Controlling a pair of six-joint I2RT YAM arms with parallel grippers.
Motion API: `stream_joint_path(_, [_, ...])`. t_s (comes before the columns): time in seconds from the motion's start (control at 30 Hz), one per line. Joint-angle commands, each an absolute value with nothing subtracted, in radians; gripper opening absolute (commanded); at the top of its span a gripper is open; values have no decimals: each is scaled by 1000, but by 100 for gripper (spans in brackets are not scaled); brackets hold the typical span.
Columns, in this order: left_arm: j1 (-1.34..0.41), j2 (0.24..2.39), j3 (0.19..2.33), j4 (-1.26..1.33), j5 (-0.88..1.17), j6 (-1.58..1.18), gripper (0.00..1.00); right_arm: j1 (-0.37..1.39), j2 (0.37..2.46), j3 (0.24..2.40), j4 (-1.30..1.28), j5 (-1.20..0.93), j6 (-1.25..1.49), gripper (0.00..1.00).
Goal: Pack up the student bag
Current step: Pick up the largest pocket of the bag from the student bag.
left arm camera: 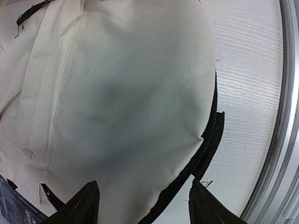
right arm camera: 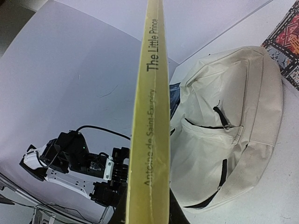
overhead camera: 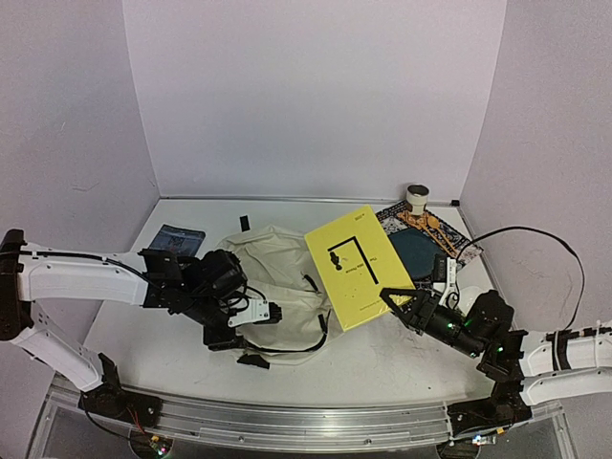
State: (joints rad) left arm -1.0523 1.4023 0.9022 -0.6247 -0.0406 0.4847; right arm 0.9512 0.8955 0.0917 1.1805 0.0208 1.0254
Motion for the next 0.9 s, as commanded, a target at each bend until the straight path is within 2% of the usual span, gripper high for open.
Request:
stream_joint_path(0.0, [-1059, 1433, 915, -624, -85, 515, 60, 948, 862, 126, 1571, 35, 1015, 0])
stream_joint_path(0.2, [-1061, 1511, 937, -624, -119, 500, 47, 948, 861, 124, 1571, 33, 1017, 0])
stream_joint_path(0.33, [-1065, 1534, 968, -623, -136, 481, 34, 948, 857, 122, 1571, 28, 1018, 0])
stream_joint_path(0.5, [-1068, 1542, 1009, -620, -160, 446, 9, 947, 857, 118, 1571, 26, 1024, 0])
stream_joint_path(0.57, [-1068, 1528, 1026, -620, -189, 413, 1, 948, 852, 117, 1570, 18, 1025, 0])
stream_joint_path(0.77, [-1068, 1466, 1076, -596, -232, 305, 0, 948, 824, 112, 1545, 8, 1034, 0])
stream_joint_path(0.87, [-1068, 1462, 1099, -585, -330, 221, 0, 948, 796, 108, 1514, 8, 1037, 0])
